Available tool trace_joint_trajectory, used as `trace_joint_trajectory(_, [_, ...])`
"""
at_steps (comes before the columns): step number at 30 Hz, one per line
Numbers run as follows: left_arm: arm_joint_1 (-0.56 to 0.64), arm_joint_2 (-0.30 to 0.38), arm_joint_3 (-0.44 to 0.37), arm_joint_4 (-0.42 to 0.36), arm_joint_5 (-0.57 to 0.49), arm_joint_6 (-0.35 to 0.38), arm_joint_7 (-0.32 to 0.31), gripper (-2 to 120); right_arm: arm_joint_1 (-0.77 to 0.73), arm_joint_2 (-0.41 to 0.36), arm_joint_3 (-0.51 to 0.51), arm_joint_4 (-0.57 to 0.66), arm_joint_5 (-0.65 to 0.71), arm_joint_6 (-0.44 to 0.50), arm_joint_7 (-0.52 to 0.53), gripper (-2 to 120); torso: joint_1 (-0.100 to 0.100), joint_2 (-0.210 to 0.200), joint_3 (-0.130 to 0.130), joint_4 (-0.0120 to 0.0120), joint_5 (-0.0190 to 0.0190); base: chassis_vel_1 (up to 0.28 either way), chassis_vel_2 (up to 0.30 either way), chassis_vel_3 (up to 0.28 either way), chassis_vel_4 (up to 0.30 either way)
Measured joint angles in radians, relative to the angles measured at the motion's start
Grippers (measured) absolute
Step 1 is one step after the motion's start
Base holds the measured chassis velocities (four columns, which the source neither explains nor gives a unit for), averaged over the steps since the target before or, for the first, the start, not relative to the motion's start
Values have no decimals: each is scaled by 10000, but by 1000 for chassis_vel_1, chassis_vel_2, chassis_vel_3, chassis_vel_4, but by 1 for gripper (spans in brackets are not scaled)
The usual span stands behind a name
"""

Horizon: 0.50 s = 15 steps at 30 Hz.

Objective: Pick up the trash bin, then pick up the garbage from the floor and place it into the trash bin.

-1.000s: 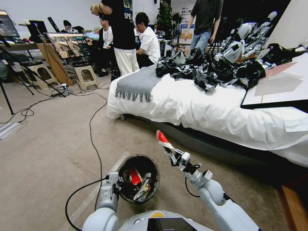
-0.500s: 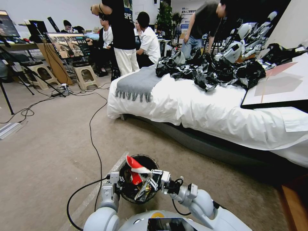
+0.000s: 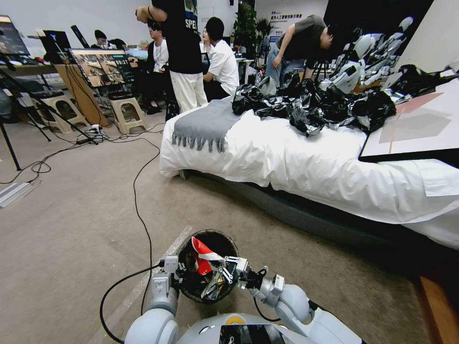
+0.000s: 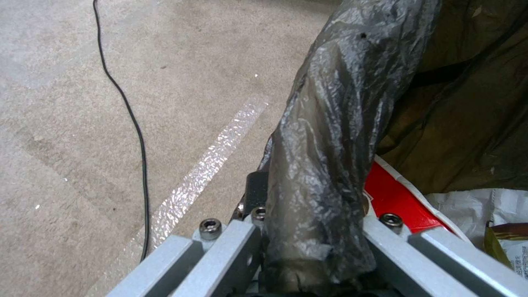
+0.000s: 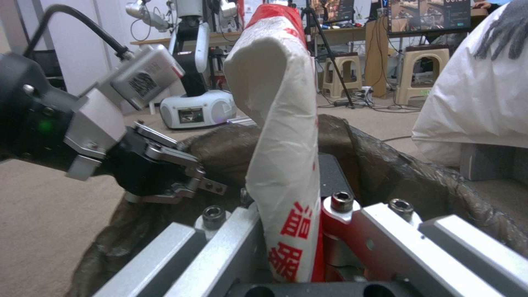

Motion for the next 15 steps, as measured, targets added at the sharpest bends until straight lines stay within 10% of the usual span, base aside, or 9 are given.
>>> trace_joint_trajectory(15, [61,-23,39,-82,24,-30,8,0,195,218,32,-526,-339,-36,191,17,0,0,0,0,0,0,0,0,0])
